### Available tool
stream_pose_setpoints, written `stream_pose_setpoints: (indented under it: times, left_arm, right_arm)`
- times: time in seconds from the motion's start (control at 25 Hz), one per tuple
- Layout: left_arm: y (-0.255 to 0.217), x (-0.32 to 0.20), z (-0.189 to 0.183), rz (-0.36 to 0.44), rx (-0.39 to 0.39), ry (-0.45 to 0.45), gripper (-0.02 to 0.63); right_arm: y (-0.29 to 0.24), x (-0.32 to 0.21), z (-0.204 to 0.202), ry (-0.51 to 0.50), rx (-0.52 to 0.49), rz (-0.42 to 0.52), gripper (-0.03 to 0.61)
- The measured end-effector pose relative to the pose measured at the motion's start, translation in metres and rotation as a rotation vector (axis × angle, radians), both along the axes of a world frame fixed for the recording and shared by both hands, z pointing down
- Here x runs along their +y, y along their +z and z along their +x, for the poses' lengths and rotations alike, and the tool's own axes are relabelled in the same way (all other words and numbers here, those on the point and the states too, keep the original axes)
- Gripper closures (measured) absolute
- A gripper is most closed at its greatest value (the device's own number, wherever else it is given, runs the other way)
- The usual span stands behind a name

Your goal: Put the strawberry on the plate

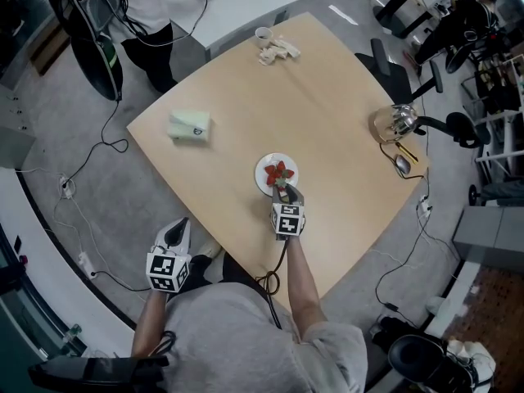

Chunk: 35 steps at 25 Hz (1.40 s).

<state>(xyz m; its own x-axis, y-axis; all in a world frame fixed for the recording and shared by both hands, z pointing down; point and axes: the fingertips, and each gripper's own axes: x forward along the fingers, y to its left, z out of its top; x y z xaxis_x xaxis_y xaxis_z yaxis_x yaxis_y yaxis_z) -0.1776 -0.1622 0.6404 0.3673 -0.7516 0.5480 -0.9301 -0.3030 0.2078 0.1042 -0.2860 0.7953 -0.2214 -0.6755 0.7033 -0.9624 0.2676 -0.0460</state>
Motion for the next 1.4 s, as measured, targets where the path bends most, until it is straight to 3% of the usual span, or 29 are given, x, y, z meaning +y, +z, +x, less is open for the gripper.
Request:
stream_pose_setpoints:
  times: [0.4,0.72,1.04,1.4]
  left_arm:
    - [-0.004,0.005,-0.002,0.014,0.002,0.007,0.595]
    - [-0.011,0.005,0.003,0.034,0.016,0.030,0.595]
    - [-0.017,0.007,0.016,0.059,0.023,0.091,0.595]
    - [-0.028,0.000,0.053,0.111,0.059,0.226,0.595]
  right_arm:
    - [-0.008,0.003,0.002,0.028,-0.037,0.019,0.374]
    - [-0.023,0.011,0.006,0.050,-0.062,0.048,0.371]
    - [-0.064,0.024,0.015,0.095,-0.095,0.140,0.433]
    - [-0.118,0.062,0.043,0.195,-0.091,0.261,0.520]
